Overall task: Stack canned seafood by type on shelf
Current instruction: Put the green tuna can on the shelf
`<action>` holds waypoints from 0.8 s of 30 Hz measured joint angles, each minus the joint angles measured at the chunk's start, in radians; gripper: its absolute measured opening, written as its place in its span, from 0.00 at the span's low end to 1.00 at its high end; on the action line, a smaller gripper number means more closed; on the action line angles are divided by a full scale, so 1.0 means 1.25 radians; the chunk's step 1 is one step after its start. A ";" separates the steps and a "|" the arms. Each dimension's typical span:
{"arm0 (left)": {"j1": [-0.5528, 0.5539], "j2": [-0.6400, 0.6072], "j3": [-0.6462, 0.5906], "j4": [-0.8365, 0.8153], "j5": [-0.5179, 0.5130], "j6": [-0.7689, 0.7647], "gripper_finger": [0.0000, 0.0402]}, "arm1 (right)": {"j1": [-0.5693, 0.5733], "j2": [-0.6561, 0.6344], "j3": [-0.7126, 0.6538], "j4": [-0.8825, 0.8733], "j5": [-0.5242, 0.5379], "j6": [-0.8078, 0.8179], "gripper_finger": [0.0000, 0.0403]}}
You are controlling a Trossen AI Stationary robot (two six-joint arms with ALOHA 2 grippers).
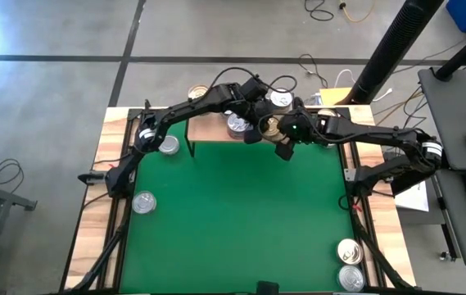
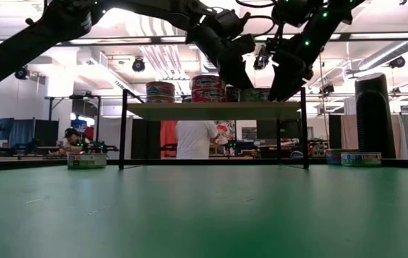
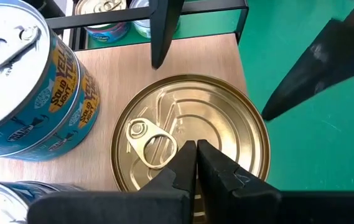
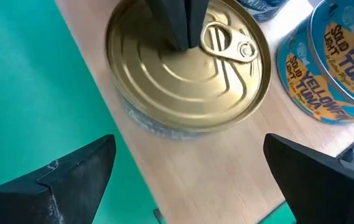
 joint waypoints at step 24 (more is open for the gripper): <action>0.002 -0.143 -0.003 0.049 0.222 0.048 0.00 | -0.001 -0.047 0.060 0.025 0.037 0.019 0.99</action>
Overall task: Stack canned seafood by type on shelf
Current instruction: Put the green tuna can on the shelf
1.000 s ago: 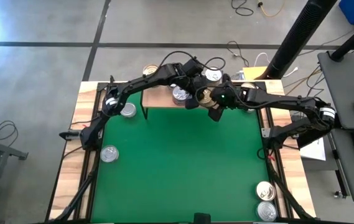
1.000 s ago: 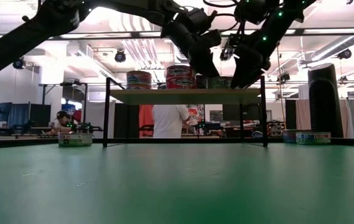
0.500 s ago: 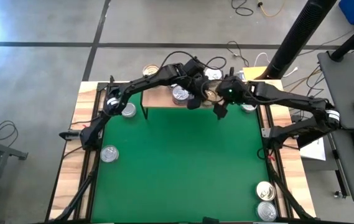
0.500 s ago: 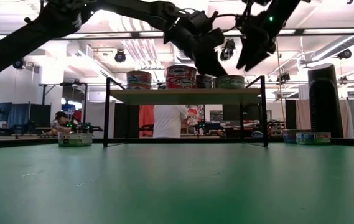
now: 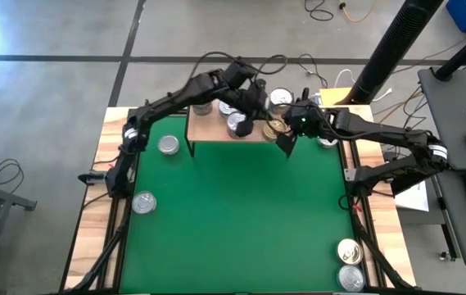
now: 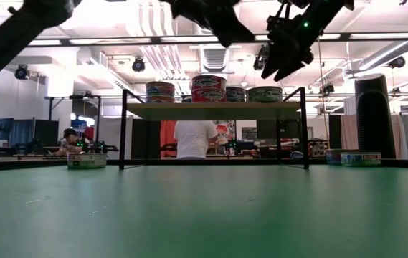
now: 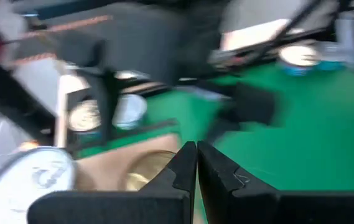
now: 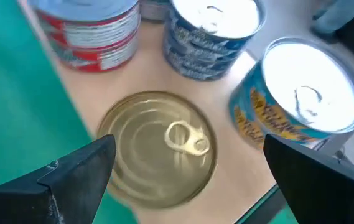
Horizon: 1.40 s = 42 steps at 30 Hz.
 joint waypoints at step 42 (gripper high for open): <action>-0.039 -0.423 -0.541 0.059 0.016 0.013 0.00 | 0.000 0.039 0.035 -0.084 0.216 -0.054 0.99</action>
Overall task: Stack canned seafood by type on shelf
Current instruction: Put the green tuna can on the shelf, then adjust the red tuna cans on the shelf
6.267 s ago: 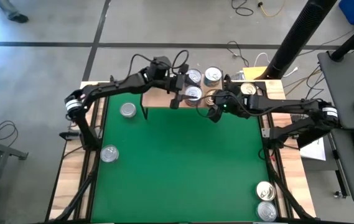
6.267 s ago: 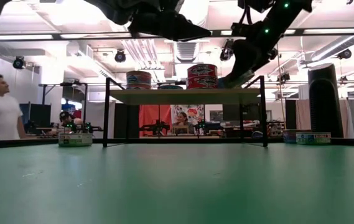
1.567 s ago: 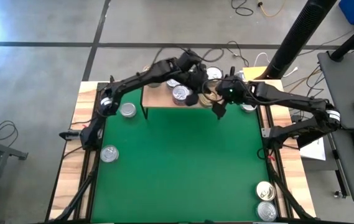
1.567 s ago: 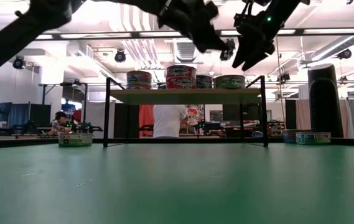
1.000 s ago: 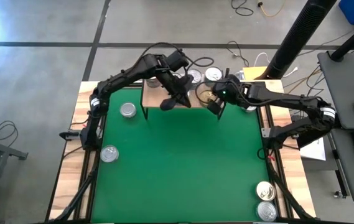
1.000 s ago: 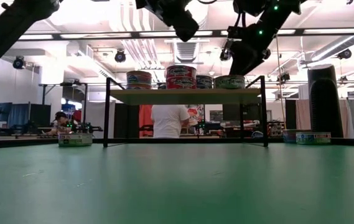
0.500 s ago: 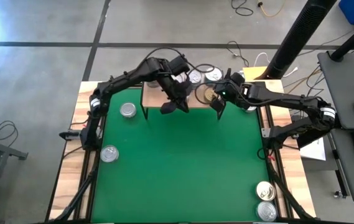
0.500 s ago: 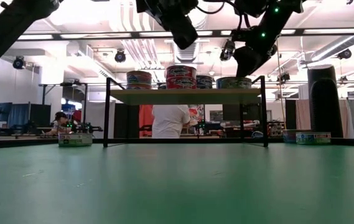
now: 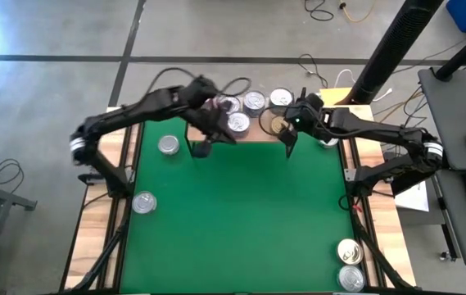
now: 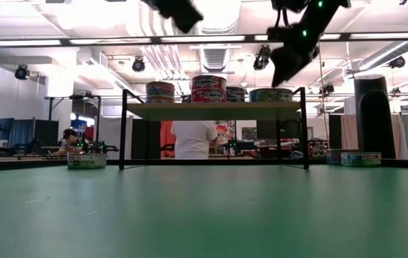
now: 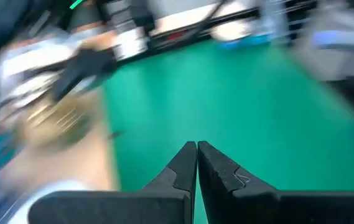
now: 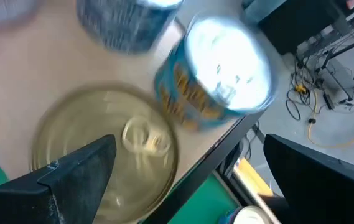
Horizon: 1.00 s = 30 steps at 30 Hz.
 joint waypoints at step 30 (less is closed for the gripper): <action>0.054 -0.038 -0.259 0.128 -0.387 -0.202 0.00 | 0.044 -0.070 0.162 -0.129 0.007 -0.023 0.99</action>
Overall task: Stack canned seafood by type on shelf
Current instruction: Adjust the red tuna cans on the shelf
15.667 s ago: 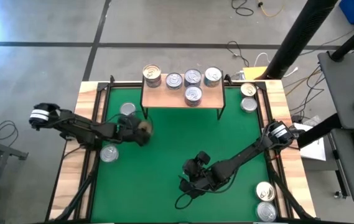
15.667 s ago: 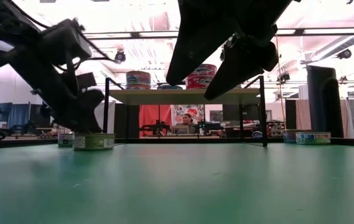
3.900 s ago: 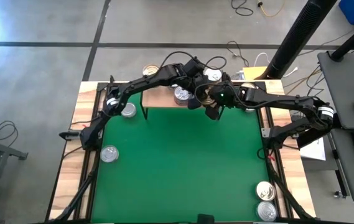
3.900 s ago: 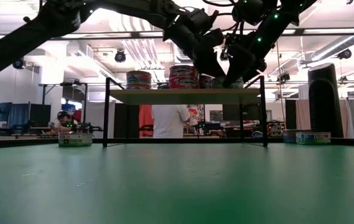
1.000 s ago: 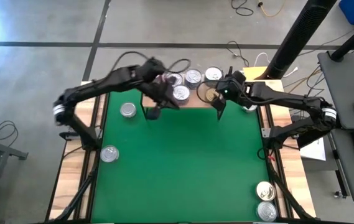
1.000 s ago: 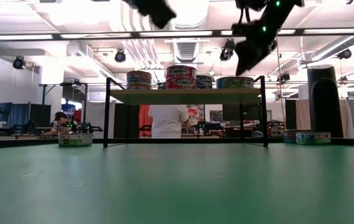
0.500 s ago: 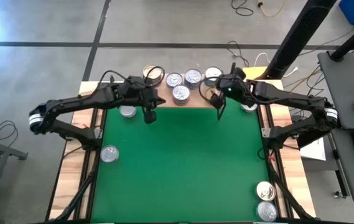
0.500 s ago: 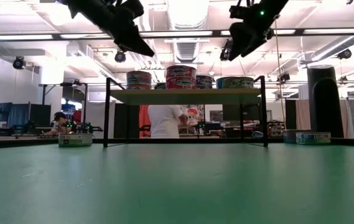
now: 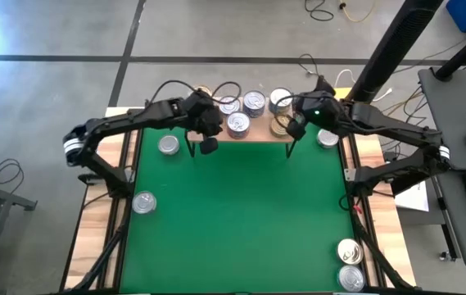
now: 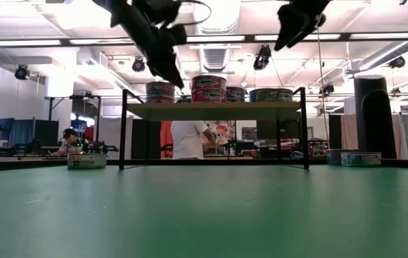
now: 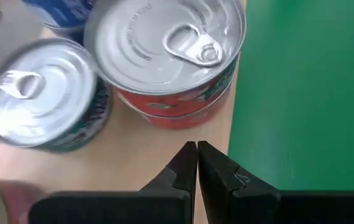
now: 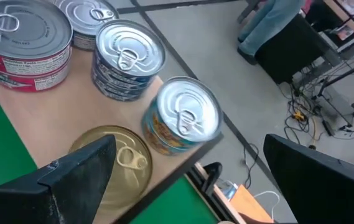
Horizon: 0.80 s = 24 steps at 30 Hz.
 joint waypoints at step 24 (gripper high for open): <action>0.002 0.117 0.090 -0.023 -0.018 0.021 0.00 | 0.000 -0.125 -0.025 -0.111 -0.003 0.142 0.99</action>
